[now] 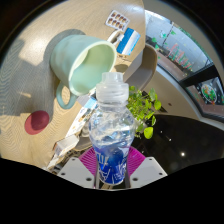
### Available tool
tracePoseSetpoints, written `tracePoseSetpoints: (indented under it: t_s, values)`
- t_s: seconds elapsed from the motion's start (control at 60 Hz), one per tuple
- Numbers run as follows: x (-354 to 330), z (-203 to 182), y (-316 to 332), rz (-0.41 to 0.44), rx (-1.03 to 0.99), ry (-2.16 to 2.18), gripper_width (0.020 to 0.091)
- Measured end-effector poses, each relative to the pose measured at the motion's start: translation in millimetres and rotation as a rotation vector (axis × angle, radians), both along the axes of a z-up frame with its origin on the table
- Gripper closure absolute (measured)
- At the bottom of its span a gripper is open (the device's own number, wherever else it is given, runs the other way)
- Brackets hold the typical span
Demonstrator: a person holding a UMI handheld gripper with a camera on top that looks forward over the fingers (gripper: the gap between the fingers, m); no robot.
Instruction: Pour water
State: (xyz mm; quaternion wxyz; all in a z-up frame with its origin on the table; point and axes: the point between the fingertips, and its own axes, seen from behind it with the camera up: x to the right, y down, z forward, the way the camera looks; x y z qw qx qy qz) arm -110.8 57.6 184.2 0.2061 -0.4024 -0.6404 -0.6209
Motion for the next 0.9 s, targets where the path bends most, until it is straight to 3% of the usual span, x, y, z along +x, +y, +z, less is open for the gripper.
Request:
tracePoseSetpoints:
  t_s: [0.183, 0.333, 0.517, 0.683, 0.9]
  values:
    - [2.1, 7.0, -9.0, -0.025, -0.014, 0.186, 0.0760]
    - [16.2, 28.7, -24.0, -0.128, -0.010, 0.701, 0.0756]
    - [23.8, 48.0, -29.0, -0.132, -0.044, 1.341, 0.0755]
    - [37.2, 8.3, -35.7, -0.262, -0.169, 1.809, 0.0755]
    - [46.0, -65.5, -43.7, -0.375, -0.286, 2.048, 0.0755]
